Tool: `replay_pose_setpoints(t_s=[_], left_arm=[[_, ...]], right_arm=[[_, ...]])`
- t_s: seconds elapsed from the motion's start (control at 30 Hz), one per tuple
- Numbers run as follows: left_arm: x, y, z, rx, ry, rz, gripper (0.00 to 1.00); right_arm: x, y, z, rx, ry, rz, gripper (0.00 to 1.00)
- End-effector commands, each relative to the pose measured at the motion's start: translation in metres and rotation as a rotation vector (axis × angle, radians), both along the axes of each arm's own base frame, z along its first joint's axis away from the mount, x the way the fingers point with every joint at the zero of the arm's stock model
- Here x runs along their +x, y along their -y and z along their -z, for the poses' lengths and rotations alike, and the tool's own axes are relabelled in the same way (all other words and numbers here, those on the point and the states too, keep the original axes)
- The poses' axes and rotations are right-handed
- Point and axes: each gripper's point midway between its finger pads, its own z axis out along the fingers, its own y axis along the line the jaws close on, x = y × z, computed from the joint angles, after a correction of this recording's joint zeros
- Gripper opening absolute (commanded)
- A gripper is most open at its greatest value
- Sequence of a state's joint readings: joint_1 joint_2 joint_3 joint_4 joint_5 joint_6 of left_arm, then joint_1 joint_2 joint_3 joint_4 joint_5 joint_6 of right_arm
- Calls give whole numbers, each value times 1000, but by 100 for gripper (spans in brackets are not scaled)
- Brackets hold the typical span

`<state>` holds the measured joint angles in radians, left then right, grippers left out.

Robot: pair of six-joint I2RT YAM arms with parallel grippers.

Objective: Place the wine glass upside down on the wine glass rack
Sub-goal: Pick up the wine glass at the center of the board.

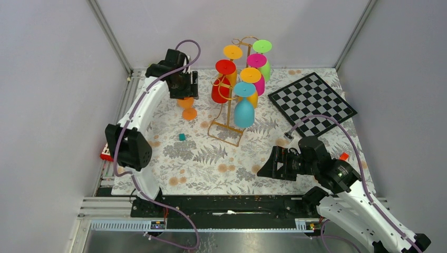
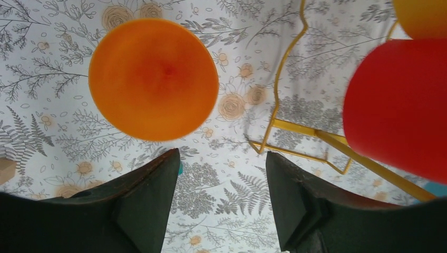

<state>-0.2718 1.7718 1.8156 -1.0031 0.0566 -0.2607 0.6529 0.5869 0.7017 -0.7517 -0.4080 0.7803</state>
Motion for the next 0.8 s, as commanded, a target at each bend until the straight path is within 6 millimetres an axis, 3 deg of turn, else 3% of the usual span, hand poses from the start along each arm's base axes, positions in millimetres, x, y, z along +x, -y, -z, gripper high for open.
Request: replay_pose_setpoints(t_s=[0.0,0.3,0.5,0.77], left_arm=[[19,-6,-6,59,42,5,66],[28,-17,20,154,12,7,62],[20,-18,49,175,-52,16,47],[13,-19,56,184,-58,27,26]], right_arm=[[1,2,3,-26,8,-6,98],[1,3,3,-21,9,4,98],[1,2,-1,-23,17,-9,99],[2,3,-1,-20,20,0,98]])
